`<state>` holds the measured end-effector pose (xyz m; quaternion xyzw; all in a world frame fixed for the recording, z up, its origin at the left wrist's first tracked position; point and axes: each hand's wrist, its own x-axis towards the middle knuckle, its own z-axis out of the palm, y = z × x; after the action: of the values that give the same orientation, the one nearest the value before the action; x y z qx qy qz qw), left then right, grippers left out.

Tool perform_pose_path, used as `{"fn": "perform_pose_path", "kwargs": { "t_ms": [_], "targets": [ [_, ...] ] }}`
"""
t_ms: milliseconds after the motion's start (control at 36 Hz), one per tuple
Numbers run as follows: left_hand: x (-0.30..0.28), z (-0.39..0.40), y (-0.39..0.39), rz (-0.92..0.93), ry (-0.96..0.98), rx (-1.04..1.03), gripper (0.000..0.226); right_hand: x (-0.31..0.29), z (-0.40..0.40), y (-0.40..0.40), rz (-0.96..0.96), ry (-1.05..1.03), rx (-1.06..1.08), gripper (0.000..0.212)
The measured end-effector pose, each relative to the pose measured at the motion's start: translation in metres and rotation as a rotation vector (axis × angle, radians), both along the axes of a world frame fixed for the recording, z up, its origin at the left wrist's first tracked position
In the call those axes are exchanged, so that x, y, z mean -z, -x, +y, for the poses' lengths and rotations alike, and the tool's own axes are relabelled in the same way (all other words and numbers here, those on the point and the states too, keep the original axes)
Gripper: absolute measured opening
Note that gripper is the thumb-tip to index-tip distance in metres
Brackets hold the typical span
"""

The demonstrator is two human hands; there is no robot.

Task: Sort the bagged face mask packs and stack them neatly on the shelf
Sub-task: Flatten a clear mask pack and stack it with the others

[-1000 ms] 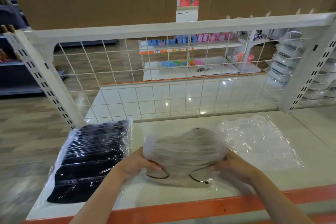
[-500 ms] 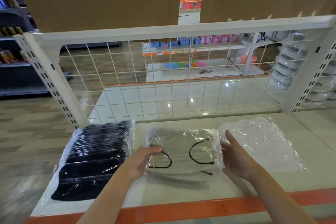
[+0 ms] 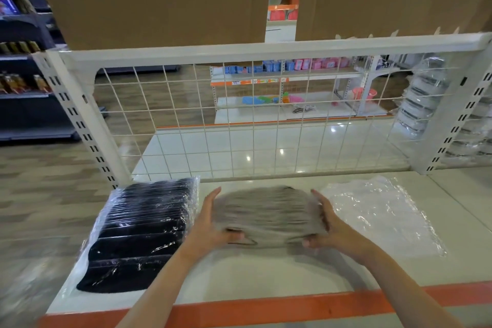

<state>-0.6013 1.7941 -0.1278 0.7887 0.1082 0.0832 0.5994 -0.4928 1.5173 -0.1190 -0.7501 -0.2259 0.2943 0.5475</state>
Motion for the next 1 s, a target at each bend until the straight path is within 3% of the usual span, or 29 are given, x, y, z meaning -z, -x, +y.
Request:
{"fn": "perform_pose_path", "kwargs": {
  "t_ms": [83,222,333,472,611,750,861,1000],
  "targets": [
    [0.012,-0.003,0.004,0.000,0.020,-0.028,0.129,0.016,0.000,0.005,-0.048,0.032,0.030,0.110],
    [0.015,-0.004,0.000,-0.020,0.122,-0.039,0.096,0.026,0.011,-0.003,-0.074,-0.061,0.066,0.102],
    [0.010,-0.002,0.000,0.005,0.209,0.013,0.108,0.025,0.016,-0.007,0.000,-0.163,0.056,0.100],
    [0.008,0.011,0.005,0.059,0.283,0.118,0.098,0.026,0.010,-0.015,0.079,-0.095,0.027,0.119],
    [0.004,0.009,0.004,0.073,0.259,0.164,0.097,0.026,0.013,-0.018,0.084,-0.070,-0.092,0.087],
    [0.014,0.010,0.002,0.076,0.241,0.069,0.118,0.028,0.000,-0.018,0.097,-0.112,-0.030,0.093],
    [0.021,0.003,0.002,0.053,0.244,0.043,0.112,0.028,0.007,-0.003,0.080,-0.166,0.024,0.108],
    [0.012,-0.010,-0.007,-0.024,0.292,0.009,0.112,0.015,0.023,0.006,0.011,-0.264,0.098,0.104]
  ]
}}
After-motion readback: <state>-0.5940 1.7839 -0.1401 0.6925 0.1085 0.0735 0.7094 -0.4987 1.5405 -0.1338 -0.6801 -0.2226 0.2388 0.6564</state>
